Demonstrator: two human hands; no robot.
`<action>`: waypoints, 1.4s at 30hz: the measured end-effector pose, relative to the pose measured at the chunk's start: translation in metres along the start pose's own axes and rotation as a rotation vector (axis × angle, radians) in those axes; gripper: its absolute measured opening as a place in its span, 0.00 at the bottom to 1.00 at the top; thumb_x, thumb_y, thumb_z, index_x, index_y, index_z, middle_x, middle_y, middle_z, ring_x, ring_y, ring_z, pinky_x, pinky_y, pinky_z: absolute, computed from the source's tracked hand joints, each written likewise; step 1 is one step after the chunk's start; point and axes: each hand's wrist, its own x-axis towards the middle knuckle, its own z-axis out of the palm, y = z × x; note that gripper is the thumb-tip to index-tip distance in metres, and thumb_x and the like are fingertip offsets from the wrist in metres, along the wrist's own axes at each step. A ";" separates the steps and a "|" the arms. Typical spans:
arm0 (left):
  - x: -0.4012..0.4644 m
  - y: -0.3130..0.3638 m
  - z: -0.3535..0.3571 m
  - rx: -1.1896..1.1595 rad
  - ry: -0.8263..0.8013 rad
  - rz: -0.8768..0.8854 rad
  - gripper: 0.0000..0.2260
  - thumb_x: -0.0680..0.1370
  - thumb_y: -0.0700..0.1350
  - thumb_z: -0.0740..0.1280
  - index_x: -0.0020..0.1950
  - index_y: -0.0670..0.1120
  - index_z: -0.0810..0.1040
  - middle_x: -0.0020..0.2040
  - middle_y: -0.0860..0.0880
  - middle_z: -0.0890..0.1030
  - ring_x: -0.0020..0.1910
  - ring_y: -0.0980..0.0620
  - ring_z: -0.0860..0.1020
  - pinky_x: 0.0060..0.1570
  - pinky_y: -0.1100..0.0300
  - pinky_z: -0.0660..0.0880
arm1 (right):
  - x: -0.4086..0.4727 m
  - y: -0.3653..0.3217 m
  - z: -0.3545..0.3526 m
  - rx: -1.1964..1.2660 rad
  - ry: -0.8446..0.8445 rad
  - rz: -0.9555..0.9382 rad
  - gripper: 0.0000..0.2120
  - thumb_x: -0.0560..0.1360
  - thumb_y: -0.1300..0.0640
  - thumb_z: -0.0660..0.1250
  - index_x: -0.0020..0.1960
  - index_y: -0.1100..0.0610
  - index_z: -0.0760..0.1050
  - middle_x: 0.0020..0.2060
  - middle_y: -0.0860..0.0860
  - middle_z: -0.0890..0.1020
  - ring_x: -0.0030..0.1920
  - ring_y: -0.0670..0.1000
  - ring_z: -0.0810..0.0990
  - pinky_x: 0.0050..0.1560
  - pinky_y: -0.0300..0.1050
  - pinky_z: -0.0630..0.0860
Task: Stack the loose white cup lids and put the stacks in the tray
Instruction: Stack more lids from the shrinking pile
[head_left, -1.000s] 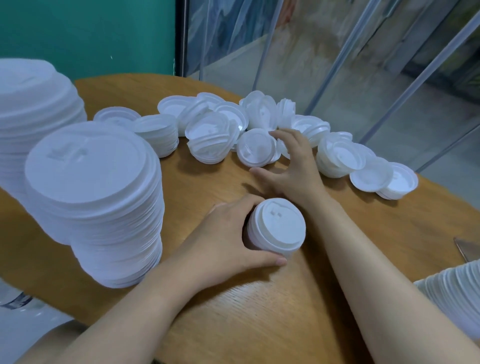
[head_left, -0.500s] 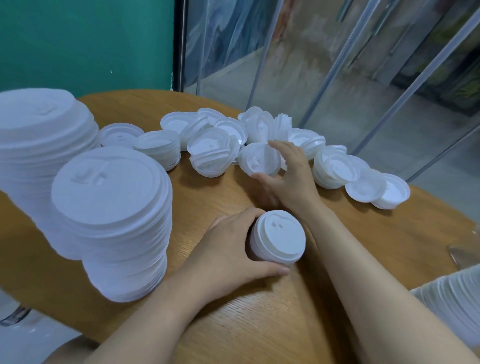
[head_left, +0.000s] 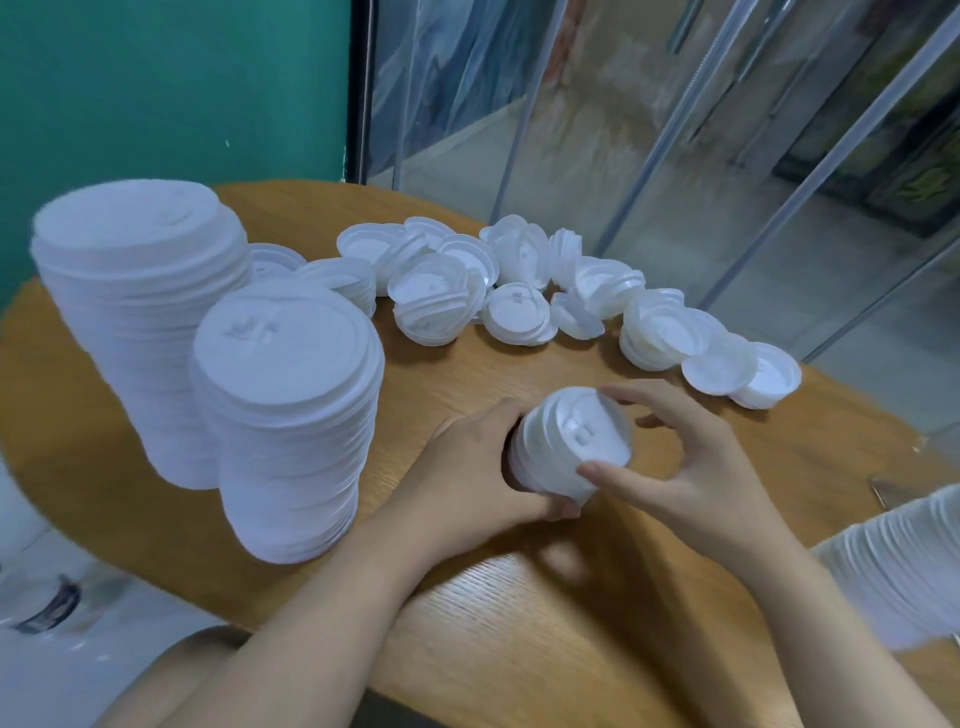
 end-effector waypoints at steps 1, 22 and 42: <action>0.001 0.000 0.000 0.002 -0.001 -0.001 0.38 0.58 0.70 0.79 0.67 0.65 0.73 0.56 0.65 0.81 0.59 0.60 0.78 0.60 0.53 0.77 | -0.003 0.001 0.002 -0.001 0.004 0.011 0.31 0.64 0.36 0.76 0.63 0.47 0.80 0.59 0.38 0.82 0.64 0.45 0.78 0.59 0.33 0.71; 0.000 0.000 -0.001 -0.001 -0.021 0.002 0.37 0.59 0.69 0.78 0.66 0.65 0.73 0.56 0.63 0.81 0.58 0.59 0.78 0.61 0.52 0.76 | -0.004 -0.001 0.022 -0.099 -0.053 0.078 0.31 0.70 0.30 0.69 0.66 0.47 0.77 0.59 0.37 0.80 0.61 0.43 0.78 0.56 0.40 0.75; -0.002 0.005 -0.006 -0.131 -0.037 0.039 0.38 0.61 0.59 0.84 0.68 0.67 0.72 0.58 0.65 0.81 0.59 0.64 0.79 0.62 0.55 0.77 | 0.007 -0.005 0.014 0.007 -0.061 0.147 0.27 0.70 0.29 0.65 0.62 0.43 0.78 0.56 0.38 0.81 0.59 0.40 0.78 0.53 0.34 0.74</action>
